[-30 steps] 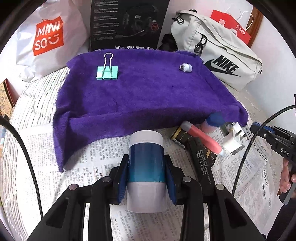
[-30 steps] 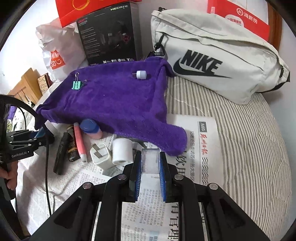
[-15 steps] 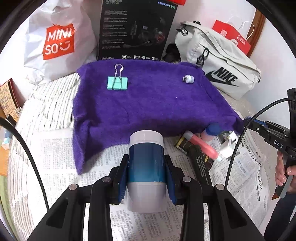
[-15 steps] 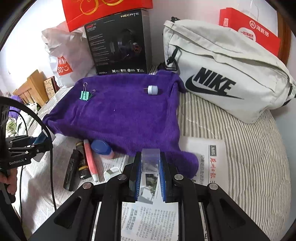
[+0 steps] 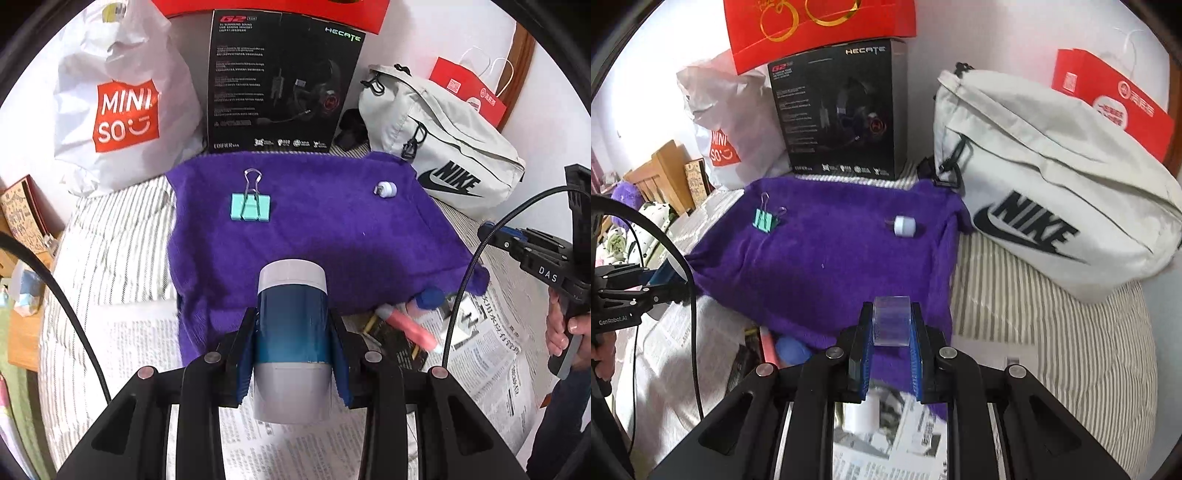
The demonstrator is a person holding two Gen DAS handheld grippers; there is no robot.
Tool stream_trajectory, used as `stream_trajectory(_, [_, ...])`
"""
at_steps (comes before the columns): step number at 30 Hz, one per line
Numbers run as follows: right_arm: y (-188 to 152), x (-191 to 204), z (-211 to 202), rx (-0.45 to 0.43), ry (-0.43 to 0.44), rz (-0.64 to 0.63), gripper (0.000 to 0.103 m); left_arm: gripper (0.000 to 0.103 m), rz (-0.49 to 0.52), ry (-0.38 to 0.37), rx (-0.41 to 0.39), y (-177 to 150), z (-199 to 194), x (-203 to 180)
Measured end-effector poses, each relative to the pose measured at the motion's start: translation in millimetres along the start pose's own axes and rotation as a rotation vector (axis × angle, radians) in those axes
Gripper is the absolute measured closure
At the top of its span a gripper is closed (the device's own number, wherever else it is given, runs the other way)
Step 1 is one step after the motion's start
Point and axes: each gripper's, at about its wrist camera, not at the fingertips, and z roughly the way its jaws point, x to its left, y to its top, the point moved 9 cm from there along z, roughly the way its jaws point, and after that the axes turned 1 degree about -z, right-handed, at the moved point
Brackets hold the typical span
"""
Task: Organize rigid objects
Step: 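Place the container beside the clip with the left tool while the right sets the cube by the white cylinder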
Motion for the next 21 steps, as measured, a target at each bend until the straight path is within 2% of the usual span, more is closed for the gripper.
stream_trajectory(7, [23.9,1.2,17.5,-0.001,0.007,-0.012,0.086,0.069,-0.011,0.001,0.0,19.1,8.3,8.3])
stream_trajectory(11, [34.1,0.5,28.9,0.002,-0.016,-0.025,0.086,0.069,-0.016,0.046,0.019,28.4,25.4,18.5])
stream_trajectory(14, [40.2,-1.0,41.5,0.016,-0.022,-0.023,0.086,0.069,-0.036,0.018,0.027,33.1,36.1,22.4])
stream_trajectory(21, [45.5,-4.9,79.1,0.068,-0.031,-0.027,0.086,0.069,-0.06,0.012,0.052,40.0,59.4,31.1])
